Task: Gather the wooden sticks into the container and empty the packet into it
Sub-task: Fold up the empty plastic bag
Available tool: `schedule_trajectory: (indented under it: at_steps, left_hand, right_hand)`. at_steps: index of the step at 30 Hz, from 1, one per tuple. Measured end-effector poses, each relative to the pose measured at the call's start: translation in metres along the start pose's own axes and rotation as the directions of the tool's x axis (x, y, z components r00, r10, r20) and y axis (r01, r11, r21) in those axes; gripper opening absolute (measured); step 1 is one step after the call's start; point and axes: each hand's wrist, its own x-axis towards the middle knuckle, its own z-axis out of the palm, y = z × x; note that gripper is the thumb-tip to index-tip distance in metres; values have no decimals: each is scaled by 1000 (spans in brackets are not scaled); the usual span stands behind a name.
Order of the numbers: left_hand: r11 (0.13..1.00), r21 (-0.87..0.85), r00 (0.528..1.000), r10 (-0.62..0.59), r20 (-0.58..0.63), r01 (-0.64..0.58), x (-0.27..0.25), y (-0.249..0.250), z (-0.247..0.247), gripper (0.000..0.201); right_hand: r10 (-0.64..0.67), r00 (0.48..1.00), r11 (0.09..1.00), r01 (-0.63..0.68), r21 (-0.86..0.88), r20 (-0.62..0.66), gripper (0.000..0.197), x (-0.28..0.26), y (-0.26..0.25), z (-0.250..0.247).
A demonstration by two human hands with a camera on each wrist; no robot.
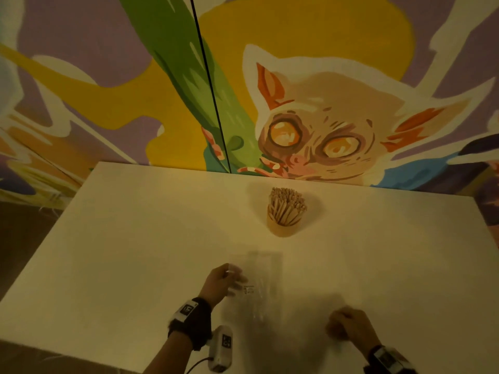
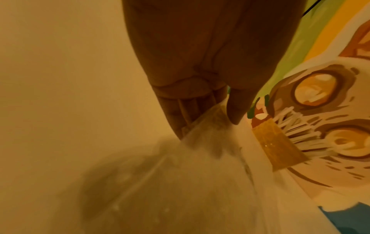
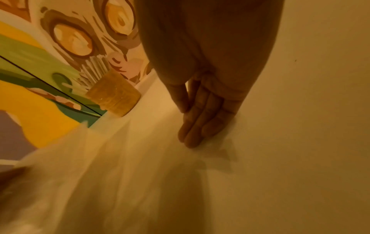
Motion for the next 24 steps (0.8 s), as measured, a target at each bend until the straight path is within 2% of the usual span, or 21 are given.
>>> schedule_trajectory:
  at_steps: [6, 11, 14, 17, 20, 22, 24]
  left_hand:
    - [998, 61, 997, -3, -80, 8, 58, 25, -26, 16]
    - [991, 130, 991, -20, -132, 38, 112, 60, -64, 18]
    - [974, 201, 985, -75, -156, 106, 136, 65, -80, 41]
    - [894, 429, 978, -42, -202, 127, 143, 59, -88, 65]
    - [821, 568, 955, 123, -271, 56, 133, 52, -86, 70]
    - [714, 699, 946, 250, -207, -36, 121, 45, -78, 68]
    - [509, 850, 949, 312, -36, -135, 108, 36, -64, 68]
  right_hand:
    - [11, 1000, 994, -9, -110, 10, 27, 7, -8, 3]
    - [56, 998, 990, -51, -129, 34, 28, 9, -12, 0]
    - [65, 997, 990, -59, -129, 47, 29, 8, -13, -2]
    - [71, 997, 989, -65, -133, 42, 31, 8, -15, -2]
    - [60, 997, 988, -55, -144, 37, 33, 6, -18, 0]
    - [53, 998, 988, -46, -148, 40, 36, 5, -19, 0]
    - [46, 998, 987, -38, -159, 48, 39, 5, -20, 0]
